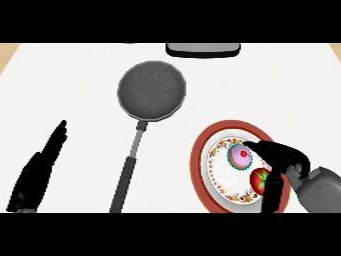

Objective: Pick the tomato from the plate and place it in the pan

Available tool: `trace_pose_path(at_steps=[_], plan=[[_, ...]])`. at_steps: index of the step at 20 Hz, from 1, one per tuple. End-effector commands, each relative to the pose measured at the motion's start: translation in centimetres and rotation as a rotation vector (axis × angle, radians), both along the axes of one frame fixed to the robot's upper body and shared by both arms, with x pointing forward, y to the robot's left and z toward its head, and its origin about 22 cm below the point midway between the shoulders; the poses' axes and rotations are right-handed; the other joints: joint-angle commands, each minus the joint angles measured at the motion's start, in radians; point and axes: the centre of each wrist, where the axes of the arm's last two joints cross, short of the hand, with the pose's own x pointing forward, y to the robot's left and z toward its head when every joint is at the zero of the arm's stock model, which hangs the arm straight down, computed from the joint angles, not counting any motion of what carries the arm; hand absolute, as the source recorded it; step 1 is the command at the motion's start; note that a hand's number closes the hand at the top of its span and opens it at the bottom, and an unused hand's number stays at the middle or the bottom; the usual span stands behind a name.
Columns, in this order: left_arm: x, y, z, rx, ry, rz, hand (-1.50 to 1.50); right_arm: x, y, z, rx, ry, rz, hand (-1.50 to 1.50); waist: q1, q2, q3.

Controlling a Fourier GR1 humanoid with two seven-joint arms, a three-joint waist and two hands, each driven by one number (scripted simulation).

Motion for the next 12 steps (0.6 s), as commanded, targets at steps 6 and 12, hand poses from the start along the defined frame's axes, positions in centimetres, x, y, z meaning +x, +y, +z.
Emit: trace_pose_path(at_steps=[6, 12], plan=[[0.1, -0.8, 0.1, 0.013, 0.002, 0.010, 0.00, -0.9, 0.7, -2.1, -0.072, 0.044, -0.020, -1.50, -0.002, -0.001, 0.000], [2.5, 0.1, 1.5, 0.017, -0.007, 0.014, 0.00, -0.2, 1.4, -3.3, 0.020, 0.000, -0.069, 1.50, -0.003, 0.001, 0.000]])
